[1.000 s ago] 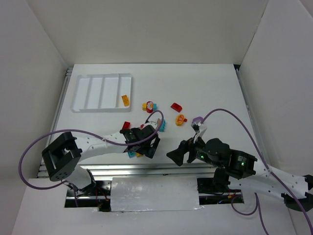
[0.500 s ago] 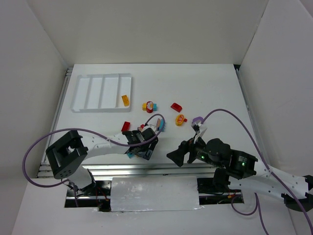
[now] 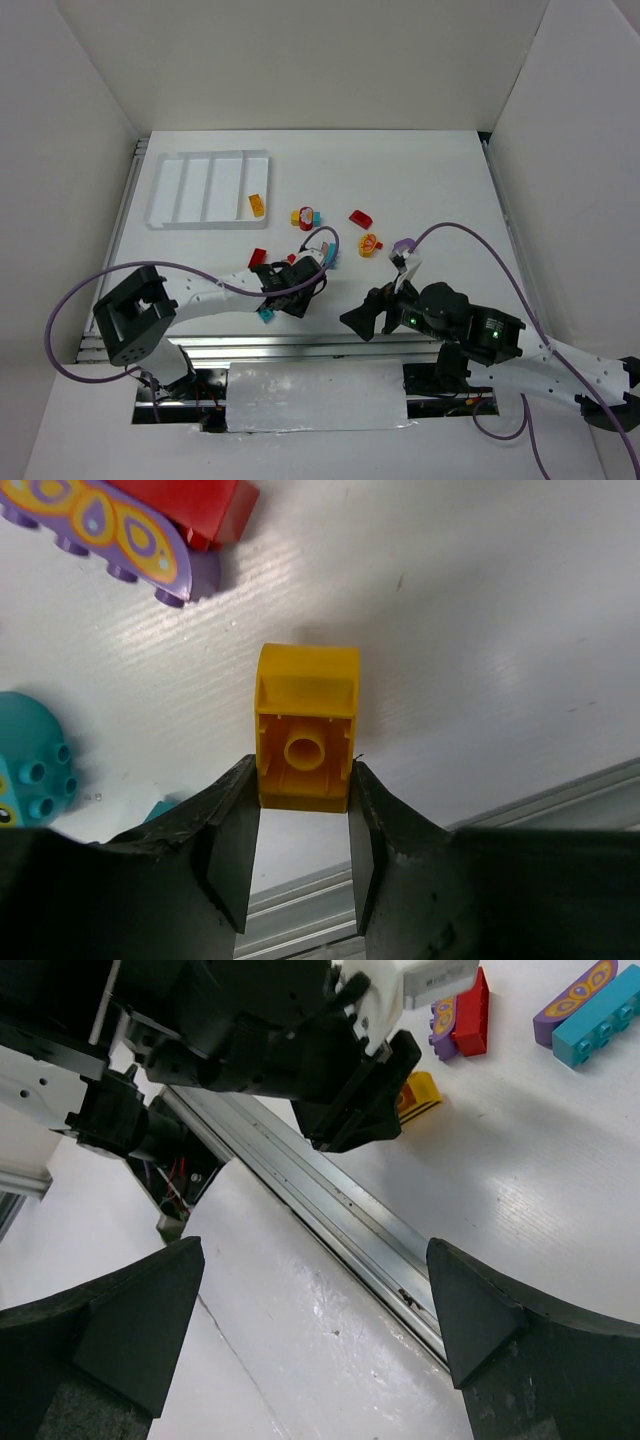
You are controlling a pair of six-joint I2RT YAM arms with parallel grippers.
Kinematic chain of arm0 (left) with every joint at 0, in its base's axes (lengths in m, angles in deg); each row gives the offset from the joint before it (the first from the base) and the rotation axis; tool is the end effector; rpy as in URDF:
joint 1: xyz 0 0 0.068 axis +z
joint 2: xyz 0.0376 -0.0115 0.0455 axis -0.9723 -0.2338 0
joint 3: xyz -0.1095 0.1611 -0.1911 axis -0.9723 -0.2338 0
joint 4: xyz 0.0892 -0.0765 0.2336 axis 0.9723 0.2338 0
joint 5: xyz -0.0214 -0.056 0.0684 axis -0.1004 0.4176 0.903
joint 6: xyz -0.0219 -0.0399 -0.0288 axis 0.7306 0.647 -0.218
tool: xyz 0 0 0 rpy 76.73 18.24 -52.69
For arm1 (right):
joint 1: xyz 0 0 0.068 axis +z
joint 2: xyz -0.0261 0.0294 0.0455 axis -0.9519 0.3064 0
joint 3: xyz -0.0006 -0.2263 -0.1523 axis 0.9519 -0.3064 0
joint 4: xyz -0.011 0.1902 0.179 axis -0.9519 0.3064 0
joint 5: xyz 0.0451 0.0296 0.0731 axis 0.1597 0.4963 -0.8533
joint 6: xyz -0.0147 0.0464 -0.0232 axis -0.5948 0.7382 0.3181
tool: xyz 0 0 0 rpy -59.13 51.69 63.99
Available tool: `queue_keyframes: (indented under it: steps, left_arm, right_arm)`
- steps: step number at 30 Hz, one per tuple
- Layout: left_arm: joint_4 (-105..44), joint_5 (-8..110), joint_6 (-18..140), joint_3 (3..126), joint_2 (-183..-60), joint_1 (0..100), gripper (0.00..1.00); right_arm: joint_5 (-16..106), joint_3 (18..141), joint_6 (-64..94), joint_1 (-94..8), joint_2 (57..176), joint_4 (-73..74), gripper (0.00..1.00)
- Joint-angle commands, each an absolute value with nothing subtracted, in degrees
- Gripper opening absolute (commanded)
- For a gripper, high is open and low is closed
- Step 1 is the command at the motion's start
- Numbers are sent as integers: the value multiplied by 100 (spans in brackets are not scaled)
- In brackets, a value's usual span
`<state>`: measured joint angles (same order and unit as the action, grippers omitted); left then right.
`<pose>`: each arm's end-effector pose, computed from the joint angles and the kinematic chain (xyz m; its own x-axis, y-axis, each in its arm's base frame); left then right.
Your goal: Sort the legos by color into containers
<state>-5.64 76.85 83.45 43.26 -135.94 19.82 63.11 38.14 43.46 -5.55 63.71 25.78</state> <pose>0.1728 -0.2434 0.1766 -0.8057 0.2424 -0.5405 0.3199 0.9460 -0.0527 0.0569 0.1148 0.2870 -0.5900 0.0611 -0.8051 -0.6028 0.6300 0.4896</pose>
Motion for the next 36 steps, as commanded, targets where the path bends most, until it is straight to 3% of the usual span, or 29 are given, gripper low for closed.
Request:
queue_keyframes:
  steps: [1,6,10,16,26,29,36]
  left_arm:
    - [-428,7857,8337,4801,-13119,1979,0]
    - [38,8832,8679,5381,-12178,2417,0]
    - [-74,8334,8584,6057,-12334,4162,0]
    - [-304,8059,8224,7929,-14237,5291,0]
    - [258,7894,7819,11621,-17475,6162,0]
    - [-12,7735,7714,11913,-17775,6251,4]
    - [-278,7813,7731,11773,-18083,6268,24]
  right_arm:
    - [6366,3974,4398,-510,6311,2468,100]
    - [6445,3913,4407,-510,6223,2380,100]
    - [6445,3860,4407,-510,6337,2187,100]
    - [6384,3869,4398,-510,6469,2169,99]
    - [6349,3887,4249,-510,6592,2125,100]
    - [6358,3895,4179,-510,6715,2064,100]
    - [6436,4010,4073,-519,6891,2169,100]
